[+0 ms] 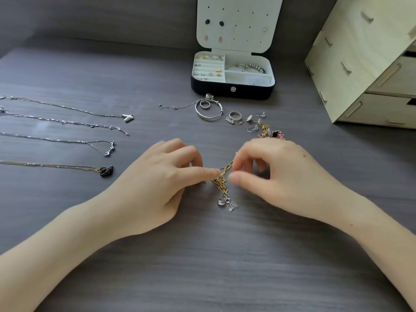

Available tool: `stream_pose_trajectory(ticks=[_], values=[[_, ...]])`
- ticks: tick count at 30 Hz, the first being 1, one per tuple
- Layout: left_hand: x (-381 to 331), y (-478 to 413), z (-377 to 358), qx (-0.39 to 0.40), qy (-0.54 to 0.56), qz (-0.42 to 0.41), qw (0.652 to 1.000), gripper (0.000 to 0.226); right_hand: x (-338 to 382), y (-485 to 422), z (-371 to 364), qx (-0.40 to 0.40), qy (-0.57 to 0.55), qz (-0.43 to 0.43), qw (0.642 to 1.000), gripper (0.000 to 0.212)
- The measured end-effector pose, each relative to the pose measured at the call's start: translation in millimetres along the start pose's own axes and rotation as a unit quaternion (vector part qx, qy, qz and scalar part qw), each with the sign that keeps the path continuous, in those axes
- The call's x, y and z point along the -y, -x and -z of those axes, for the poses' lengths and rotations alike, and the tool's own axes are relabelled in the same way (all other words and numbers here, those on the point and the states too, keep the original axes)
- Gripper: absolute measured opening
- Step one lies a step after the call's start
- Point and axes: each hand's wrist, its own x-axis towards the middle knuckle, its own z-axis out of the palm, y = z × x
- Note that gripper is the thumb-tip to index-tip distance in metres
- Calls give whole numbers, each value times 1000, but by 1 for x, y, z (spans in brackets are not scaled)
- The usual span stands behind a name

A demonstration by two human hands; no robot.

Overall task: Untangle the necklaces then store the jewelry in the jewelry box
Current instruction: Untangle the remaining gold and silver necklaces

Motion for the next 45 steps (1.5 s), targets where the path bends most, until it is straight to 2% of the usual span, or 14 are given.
stream_pose_trajectory(ticks=[3,5,9,12,20,26,29,33,36,40,43,45], values=[[-2,0,2,-3,10,-16,1000,61,7,8,0,82,18,26,996,28],[-5,0,2,-1,35,-30,999,56,9,10,-1,101,47,37,993,32],[-12,0,-1,17,87,-47,995,44,11,11,4,125,39,43,990,13],[-12,0,0,19,100,-41,994,44,10,11,7,131,25,30,991,9],[-12,0,1,27,133,-28,990,50,2,5,18,119,-106,-43,986,12],[-12,0,3,30,148,-29,988,47,2,6,16,111,-37,-22,993,10],[-10,1,5,11,159,-11,987,43,3,8,15,95,-39,-17,995,9],[-8,-1,8,-22,104,17,994,44,9,9,6,68,-40,5,997,12],[-5,-3,9,-47,33,55,997,42,10,10,2,89,-12,10,996,10],[-3,-3,9,-73,0,110,991,31,6,12,10,134,19,2,991,10],[-6,-4,9,-80,-5,106,991,26,5,11,15,143,6,3,990,14],[-9,-5,9,-84,3,73,994,29,5,9,13,92,-27,1,995,14]])
